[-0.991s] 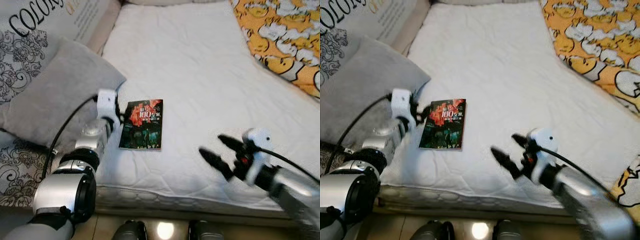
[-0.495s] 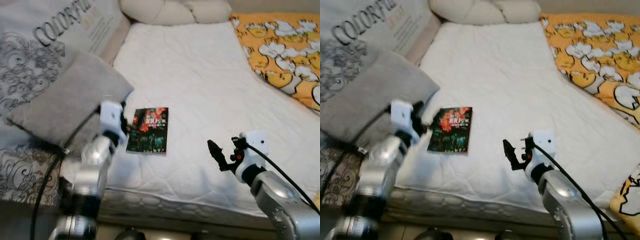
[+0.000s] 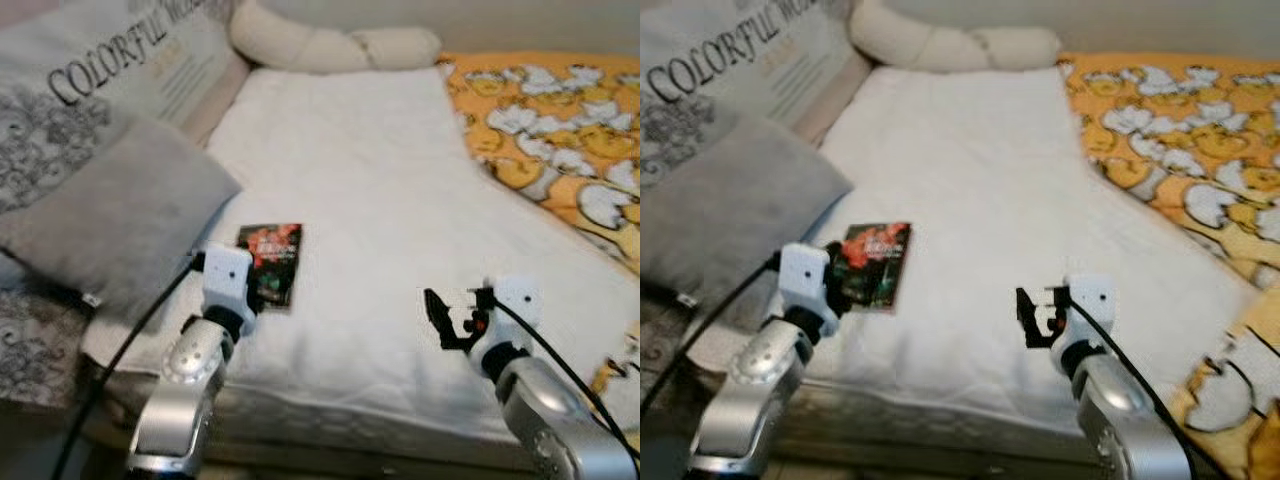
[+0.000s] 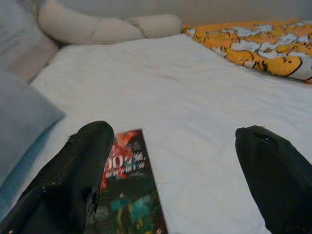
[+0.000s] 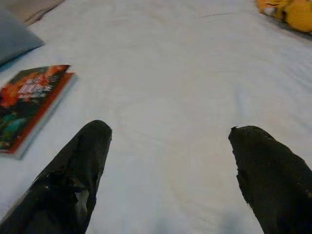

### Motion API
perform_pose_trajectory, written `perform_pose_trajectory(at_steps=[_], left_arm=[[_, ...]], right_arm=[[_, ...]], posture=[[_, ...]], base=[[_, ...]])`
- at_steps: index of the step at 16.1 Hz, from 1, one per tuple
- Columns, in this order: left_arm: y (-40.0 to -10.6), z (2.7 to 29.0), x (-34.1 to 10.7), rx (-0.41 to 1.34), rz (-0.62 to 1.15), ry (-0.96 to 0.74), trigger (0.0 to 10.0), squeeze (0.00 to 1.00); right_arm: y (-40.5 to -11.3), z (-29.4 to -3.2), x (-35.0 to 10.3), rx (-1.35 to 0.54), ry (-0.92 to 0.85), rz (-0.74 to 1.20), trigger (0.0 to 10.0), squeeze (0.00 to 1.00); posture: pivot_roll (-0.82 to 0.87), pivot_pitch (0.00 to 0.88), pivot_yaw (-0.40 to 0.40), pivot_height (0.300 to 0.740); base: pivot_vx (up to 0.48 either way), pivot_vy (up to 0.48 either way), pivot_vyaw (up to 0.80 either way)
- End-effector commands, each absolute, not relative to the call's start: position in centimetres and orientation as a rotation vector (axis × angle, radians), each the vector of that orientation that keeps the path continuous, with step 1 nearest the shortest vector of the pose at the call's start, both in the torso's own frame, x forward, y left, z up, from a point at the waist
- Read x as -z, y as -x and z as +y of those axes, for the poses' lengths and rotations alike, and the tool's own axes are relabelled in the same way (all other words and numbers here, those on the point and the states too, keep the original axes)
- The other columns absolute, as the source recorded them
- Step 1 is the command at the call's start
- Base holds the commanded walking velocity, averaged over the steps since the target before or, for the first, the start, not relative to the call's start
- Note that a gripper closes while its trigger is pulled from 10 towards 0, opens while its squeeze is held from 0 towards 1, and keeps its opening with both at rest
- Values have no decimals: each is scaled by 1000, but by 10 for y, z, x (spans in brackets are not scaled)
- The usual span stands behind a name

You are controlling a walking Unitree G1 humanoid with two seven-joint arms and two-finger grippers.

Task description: Clean up the room

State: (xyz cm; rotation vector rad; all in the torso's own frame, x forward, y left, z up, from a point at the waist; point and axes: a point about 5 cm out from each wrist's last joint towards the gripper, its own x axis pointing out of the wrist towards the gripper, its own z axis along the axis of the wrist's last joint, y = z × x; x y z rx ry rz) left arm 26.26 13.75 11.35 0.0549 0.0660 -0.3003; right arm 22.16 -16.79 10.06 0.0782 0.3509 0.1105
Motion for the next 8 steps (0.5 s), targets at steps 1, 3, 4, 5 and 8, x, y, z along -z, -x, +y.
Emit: perform_pose_trajectory(at_steps=[1,3,4,5,8], left_arm=[[-262,143,-114,273,78,-72,10000,1000],[-262,144,-116,269,83,-81,10000,1000],[-262,144,-118,265,92,-85,10000,1000],[-262,144,-119,265,97,-88,10000,1000],[-263,142,-118,263,122,-43,10000,1000]], right_arm=[[-221,-165,-102,-120,-77,337,10000,0],[-220,-163,-102,-120,-80,335,10000,0],[-220,-162,-101,-122,-83,332,10000,0],[-219,-162,-101,-118,-84,329,10000,0],[-219,-163,-102,-102,-81,322,10000,0]], posture=[[-78,0,48,740],[-77,0,52,740],[-78,0,56,740],[-82,0,61,740],[-87,0,66,740]], base=[[0,-461,-800],[0,-459,-800],[0,-442,-800],[0,-435,-800],[0,-144,-800]])
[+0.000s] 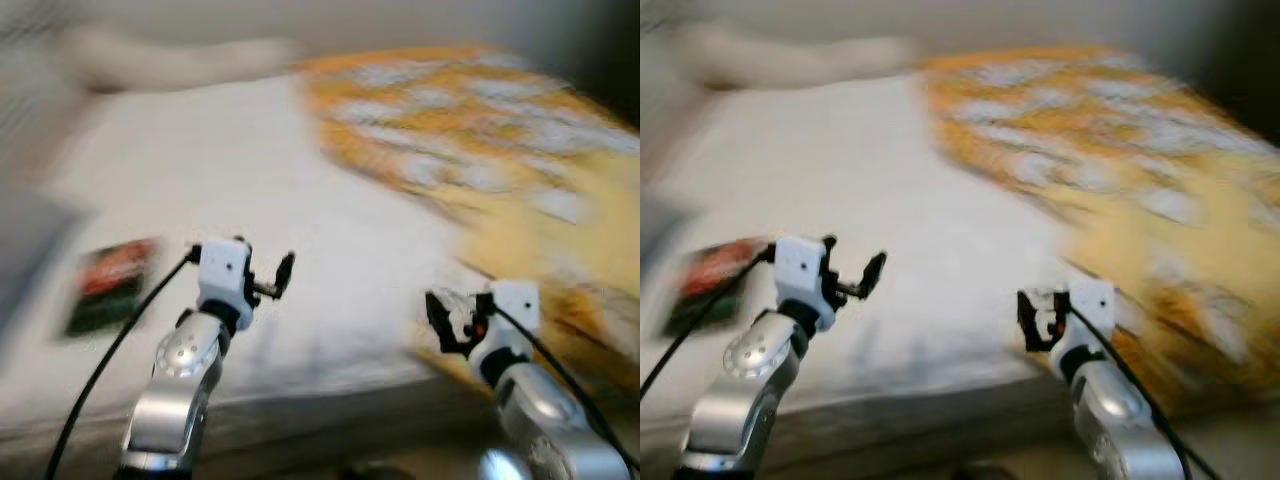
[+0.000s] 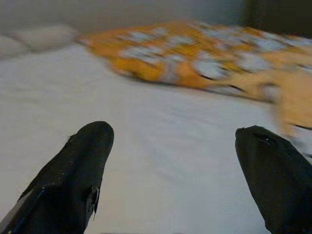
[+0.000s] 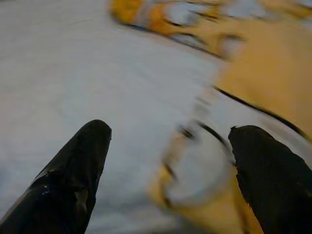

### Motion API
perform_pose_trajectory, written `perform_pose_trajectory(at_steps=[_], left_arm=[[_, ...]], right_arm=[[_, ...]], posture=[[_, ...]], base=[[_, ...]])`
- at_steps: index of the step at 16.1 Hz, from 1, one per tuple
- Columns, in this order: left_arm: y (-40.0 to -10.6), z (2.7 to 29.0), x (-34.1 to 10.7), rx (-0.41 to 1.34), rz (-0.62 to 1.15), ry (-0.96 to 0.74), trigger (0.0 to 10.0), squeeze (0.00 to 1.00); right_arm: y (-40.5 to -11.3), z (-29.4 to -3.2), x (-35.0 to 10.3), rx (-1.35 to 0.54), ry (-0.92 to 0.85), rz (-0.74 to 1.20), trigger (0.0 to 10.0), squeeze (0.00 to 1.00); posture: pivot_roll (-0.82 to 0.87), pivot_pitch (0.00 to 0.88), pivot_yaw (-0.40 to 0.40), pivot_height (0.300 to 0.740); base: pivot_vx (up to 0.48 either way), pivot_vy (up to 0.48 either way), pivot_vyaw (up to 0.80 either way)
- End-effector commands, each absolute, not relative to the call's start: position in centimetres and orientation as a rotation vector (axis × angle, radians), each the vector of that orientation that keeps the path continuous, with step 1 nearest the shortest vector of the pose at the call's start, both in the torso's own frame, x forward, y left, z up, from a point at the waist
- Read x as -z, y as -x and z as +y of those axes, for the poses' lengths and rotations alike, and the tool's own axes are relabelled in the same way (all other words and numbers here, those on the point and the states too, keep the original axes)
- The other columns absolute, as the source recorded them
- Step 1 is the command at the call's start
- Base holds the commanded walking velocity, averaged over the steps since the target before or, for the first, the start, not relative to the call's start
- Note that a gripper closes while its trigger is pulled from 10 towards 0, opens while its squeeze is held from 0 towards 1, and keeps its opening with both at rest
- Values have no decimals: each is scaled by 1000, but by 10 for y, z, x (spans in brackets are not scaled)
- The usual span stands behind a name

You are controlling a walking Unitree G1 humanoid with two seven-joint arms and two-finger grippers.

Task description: Clean up the room

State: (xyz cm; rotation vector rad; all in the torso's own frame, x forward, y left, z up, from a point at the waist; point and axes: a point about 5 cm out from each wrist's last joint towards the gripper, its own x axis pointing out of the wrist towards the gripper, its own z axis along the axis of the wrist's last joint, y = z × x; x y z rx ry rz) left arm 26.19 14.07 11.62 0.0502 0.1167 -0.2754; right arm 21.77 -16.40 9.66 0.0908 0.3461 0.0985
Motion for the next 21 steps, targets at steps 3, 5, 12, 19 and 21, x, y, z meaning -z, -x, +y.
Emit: perform_pose_trajectory(at_steps=[3,5,12,19,21], left_arm=[[-265,145,-118,257,130,-77,10000,1000],[-266,147,-121,242,123,-83,10000,1000],[-258,150,-120,217,113,-65,10000,953],[-251,145,-116,238,126,-48,10000,961],[-248,145,-112,249,148,-63,10000,961]], right_arm=[[-219,-164,-102,-98,-81,316,10000,0],[-220,-164,-102,-101,-78,313,10000,0],[-225,-164,-104,-148,-37,298,10000,0],[-227,-167,-102,-169,-34,311,10000,0],[-227,-167,-101,-164,-30,313,10000,0]], posture=[[-86,0,64,740],[-86,0,64,740],[-79,0,43,740],[-68,0,25,740],[-68,0,27,740]], base=[[0,480,-800],[0,480,-800],[0,0,-186],[207,0,-222],[315,0,-625]])
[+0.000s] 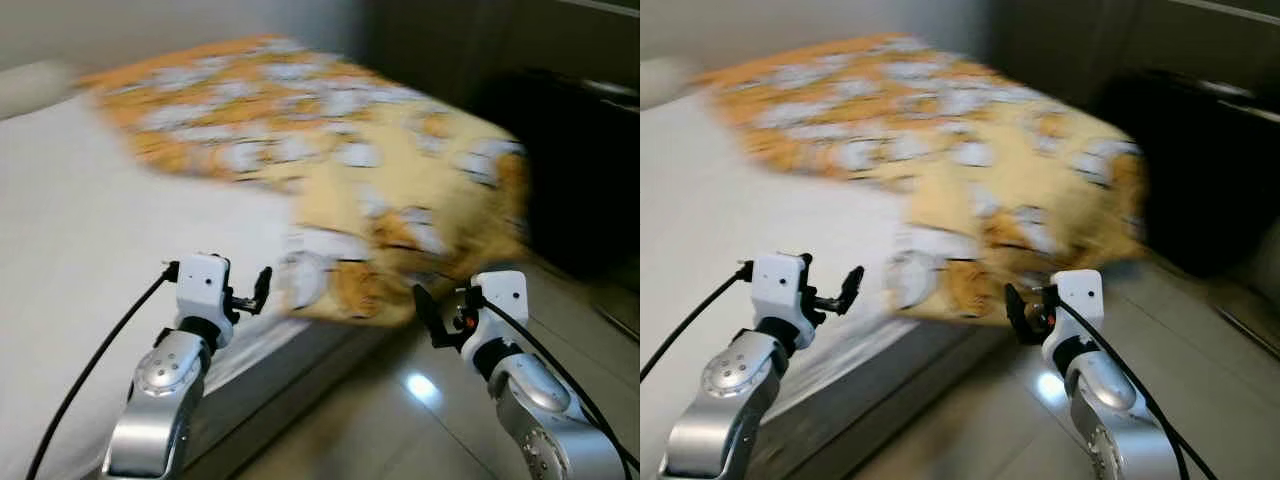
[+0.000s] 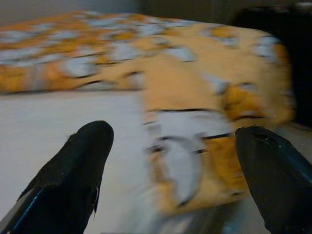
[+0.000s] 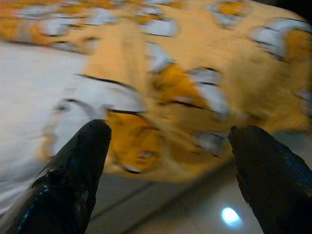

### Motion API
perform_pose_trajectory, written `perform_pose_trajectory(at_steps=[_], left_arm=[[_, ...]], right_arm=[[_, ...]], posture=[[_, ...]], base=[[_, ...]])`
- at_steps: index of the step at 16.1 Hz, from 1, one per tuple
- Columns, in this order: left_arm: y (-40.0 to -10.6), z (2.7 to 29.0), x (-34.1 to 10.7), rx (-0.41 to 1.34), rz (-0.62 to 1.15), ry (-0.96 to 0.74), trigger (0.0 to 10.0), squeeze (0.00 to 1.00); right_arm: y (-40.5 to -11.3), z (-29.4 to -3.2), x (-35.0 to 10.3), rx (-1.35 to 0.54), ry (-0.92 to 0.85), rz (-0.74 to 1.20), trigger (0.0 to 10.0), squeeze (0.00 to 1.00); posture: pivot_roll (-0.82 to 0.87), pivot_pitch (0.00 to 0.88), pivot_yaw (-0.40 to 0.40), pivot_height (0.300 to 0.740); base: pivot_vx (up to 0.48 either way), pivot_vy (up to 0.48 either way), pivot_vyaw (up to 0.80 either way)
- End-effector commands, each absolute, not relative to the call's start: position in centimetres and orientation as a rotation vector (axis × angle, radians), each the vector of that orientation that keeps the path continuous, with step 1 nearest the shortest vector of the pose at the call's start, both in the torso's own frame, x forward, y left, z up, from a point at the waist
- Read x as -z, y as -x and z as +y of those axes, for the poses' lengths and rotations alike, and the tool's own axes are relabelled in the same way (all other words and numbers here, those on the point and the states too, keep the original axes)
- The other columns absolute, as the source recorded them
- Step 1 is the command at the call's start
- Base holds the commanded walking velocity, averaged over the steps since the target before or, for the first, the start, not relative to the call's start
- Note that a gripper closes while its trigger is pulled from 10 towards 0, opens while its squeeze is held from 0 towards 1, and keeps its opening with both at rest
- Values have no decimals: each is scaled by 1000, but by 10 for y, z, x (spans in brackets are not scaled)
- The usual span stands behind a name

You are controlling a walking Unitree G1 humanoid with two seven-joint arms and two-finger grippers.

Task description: Clean up the room

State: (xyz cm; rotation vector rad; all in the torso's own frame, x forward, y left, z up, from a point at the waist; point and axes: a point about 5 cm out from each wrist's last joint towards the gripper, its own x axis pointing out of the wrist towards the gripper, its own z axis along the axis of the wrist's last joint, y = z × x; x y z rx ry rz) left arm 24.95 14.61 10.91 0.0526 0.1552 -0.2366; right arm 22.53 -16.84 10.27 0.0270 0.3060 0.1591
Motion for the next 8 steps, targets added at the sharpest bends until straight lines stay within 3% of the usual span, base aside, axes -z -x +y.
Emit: perform_pose_trajectory(at_steps=[1,8], left_arm=[[-247,145,-111,253,151,-61,10000,965],[-247,139,-109,282,162,-68,10000,961]], right_arm=[[-227,-168,-101,-161,-28,311,10000,0],[-227,-169,-101,-160,-15,307,10000,0]], posture=[[-69,0,29,740],[-79,0,35,740]], base=[[315,0,0],[317,0,0]])
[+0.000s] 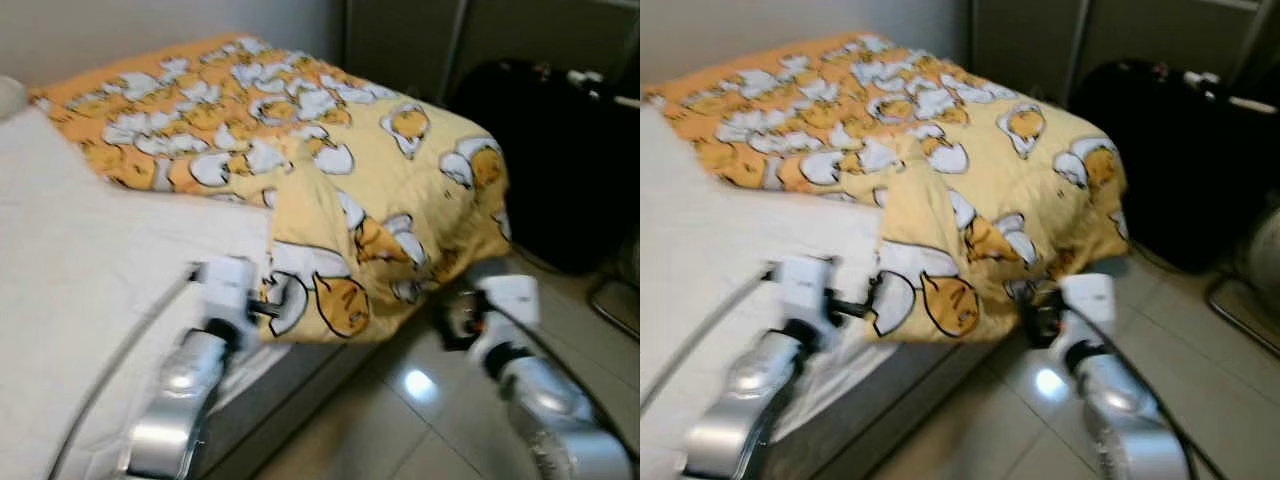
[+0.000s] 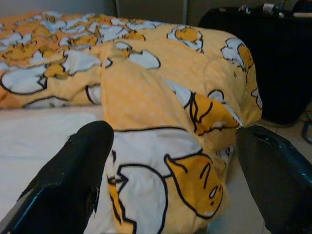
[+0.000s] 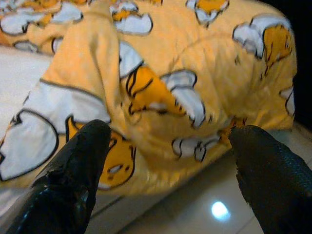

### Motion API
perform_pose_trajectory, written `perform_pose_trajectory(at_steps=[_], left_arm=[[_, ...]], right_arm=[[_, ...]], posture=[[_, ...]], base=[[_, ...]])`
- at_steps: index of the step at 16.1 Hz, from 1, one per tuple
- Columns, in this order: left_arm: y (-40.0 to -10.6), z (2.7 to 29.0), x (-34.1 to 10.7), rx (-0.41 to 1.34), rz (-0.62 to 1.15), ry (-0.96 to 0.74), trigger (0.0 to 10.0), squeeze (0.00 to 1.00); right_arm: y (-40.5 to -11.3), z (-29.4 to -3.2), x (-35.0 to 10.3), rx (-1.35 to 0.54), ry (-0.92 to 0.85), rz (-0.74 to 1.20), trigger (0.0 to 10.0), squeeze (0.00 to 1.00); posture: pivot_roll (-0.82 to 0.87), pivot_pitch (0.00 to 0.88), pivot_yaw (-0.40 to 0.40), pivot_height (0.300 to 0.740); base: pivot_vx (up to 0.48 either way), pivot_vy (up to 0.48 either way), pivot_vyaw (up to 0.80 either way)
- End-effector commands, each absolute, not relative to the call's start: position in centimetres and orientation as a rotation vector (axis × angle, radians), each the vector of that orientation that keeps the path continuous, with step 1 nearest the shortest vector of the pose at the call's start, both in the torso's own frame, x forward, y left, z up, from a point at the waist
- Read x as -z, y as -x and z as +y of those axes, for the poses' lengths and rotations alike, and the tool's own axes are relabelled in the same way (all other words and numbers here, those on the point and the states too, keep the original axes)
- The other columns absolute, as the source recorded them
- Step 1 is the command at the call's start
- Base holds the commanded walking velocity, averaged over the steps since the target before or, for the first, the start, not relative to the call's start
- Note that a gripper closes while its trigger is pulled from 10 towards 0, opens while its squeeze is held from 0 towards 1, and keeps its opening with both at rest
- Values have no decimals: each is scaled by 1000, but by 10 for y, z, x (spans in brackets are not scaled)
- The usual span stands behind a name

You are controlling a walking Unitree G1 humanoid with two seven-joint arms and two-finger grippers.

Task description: Clean up the room

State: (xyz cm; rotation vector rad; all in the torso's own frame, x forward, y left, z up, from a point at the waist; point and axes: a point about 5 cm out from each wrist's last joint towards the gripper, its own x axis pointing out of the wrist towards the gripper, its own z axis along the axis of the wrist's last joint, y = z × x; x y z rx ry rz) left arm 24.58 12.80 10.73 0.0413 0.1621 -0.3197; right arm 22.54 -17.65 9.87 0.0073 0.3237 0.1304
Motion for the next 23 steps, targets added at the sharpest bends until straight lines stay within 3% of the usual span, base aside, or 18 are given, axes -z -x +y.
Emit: perform_pose_trajectory(at_steps=[1,15,18,23], left_arm=[[-247,139,-109,285,165,-68,10000,961],[-251,136,-106,302,179,-69,10000,961],[-256,133,-99,327,217,-105,10000,922],[-293,129,-71,324,377,-203,10000,1000]], right_arm=[[-226,-169,-101,-161,-10,306,10000,0],[-224,-169,-103,-170,-9,300,10000,0],[-225,-174,-103,-202,26,309,10000,0],[-233,-175,-109,-366,36,303,10000,0]], posture=[[-81,0,36,740],[-91,0,47,740],[-91,0,50,740],[-107,50,76,740]], base=[[315,0,0],[295,0,0],[0,0,0],[0,0,0]])
